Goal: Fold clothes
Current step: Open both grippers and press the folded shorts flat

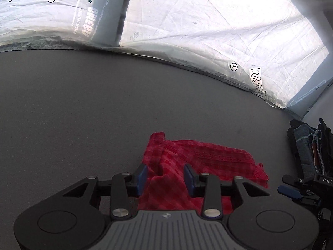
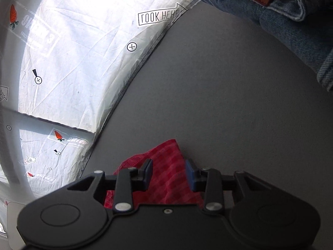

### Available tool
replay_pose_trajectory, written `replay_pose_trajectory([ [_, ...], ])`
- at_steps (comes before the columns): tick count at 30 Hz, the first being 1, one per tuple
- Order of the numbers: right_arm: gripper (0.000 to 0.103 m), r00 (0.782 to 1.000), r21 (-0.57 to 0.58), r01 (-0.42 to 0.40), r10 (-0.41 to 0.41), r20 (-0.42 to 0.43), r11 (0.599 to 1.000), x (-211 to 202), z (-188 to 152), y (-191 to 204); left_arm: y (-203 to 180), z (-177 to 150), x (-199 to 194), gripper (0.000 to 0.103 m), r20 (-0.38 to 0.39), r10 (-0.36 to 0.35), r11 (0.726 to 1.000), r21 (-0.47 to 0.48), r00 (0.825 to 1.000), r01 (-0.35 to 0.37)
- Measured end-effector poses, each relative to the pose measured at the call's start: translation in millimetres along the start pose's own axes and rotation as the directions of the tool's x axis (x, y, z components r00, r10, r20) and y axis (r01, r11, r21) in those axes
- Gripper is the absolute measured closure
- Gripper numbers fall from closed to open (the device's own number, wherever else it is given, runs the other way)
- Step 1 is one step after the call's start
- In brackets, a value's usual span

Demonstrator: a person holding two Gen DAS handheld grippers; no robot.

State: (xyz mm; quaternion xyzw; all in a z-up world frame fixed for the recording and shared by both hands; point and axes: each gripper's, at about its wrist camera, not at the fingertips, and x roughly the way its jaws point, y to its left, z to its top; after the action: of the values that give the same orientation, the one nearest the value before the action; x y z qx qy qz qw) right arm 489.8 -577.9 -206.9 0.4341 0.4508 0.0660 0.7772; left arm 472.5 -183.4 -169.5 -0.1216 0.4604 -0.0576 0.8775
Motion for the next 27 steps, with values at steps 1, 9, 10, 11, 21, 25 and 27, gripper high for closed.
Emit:
replay_pose_trajectory([
  [1, 0.067, 1.0, -0.002, 0.007, -0.007, -0.005, 1.0, 2.4, -1.0, -1.2, -2.8, -1.1, 2.8, 0.067, 0.005, -0.001, 1.0, 0.032, 1.0, 0.001],
  [9, 0.067, 0.999, -0.036, 0.028, -0.029, -0.029, 0.999, 13.8, 0.7, 2.5, -10.4, 1.1, 34.5, 0.079, -0.023, 0.014, 0.997, 0.076, 1.0, -0.012],
  [10, 0.067, 0.999, -0.037, 0.026, -0.027, -0.032, 0.999, 14.8, 1.3, 2.9, -9.4, 2.1, 37.7, 0.079, -0.026, 0.016, 0.998, 0.066, 1.0, -0.014],
  [11, 0.067, 0.999, -0.038, 0.024, -0.026, -0.034, 0.999, 15.9, 1.8, 3.6, -7.6, 3.3, 40.4, 0.079, -0.031, 0.015, 0.998, 0.056, 0.999, -0.014],
  [21, 0.068, 0.998, -0.015, 0.02, -0.021, -0.067, 1.0, 28.5, 3.0, 2.4, 3.1, 11.4, 54.1, 0.095, -0.085, -0.024, 0.999, -0.044, 0.996, 0.02],
  [25, 0.089, 0.997, -0.012, 0.021, -0.022, -0.08, 1.0, 31.9, 0.6, 1.0, 19.5, 14.7, 44.5, 0.102, -0.05, -0.046, 0.981, -0.189, 0.998, 0.036],
  [27, 0.096, 0.997, -0.007, 0.025, -0.026, -0.078, 1.0, 33.1, -1.3, 0.2, 36.2, 17.0, 32.5, 0.102, 0.012, -0.082, 0.945, -0.318, 0.997, 0.081],
])
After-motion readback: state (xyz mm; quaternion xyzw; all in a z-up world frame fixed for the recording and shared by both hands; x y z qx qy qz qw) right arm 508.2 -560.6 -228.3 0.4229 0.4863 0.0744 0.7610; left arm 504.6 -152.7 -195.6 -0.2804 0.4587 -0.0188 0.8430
